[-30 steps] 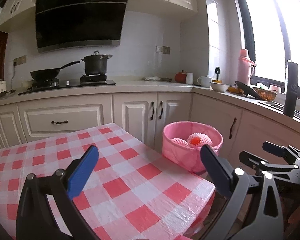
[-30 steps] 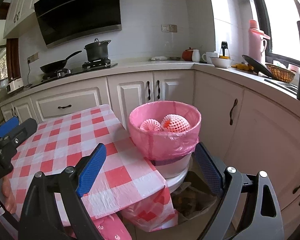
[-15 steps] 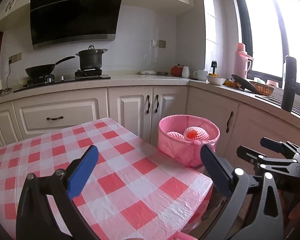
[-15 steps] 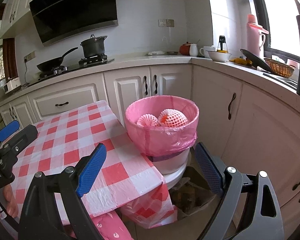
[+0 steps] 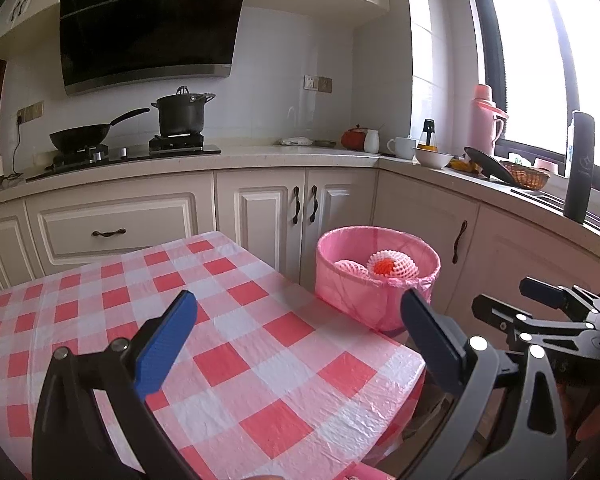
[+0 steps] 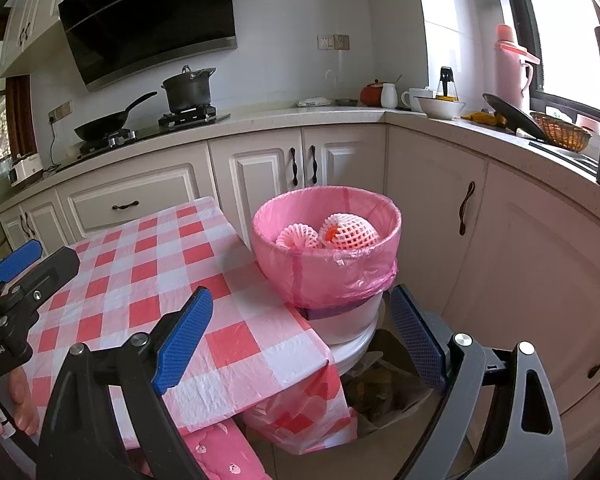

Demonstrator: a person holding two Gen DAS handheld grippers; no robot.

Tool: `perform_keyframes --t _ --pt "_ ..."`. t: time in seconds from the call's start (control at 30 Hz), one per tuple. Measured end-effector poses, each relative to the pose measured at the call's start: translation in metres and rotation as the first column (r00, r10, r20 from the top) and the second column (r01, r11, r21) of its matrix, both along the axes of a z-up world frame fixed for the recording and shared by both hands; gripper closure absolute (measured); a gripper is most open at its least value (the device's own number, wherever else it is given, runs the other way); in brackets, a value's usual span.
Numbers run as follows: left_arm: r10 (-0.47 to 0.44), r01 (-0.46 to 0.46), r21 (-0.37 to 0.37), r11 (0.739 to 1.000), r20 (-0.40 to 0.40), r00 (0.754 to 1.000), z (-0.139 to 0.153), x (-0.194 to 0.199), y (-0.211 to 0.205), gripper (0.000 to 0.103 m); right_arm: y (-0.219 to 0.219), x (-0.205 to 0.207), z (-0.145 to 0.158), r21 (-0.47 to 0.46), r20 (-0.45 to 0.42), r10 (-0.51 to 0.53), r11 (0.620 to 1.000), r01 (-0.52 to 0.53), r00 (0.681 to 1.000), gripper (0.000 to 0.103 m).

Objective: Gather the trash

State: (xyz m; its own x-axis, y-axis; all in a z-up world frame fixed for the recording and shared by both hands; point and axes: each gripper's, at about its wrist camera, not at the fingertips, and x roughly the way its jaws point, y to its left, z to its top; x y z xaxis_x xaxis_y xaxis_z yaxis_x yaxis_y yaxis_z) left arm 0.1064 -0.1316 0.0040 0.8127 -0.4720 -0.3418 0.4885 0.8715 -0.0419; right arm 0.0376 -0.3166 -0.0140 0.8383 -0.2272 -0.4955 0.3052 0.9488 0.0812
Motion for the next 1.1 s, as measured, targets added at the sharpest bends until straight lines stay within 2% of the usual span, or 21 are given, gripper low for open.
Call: perform_keyframes --t 0.57,1.1 --pt "0.012 -0.012 0.002 1.0 0.003 1.0 -0.0048 -0.0003 0.0005 0.005 0.0036 -0.0003 -0.0041 0.013 0.011 0.018 1.0 -0.018 1.0 0.018" --pt "0.012 -0.012 0.01 1.0 0.004 1.0 -0.0058 -0.0003 -0.0007 0.005 0.0049 -0.0062 0.0048 0.005 0.037 0.019 1.0 -0.019 0.999 0.018"
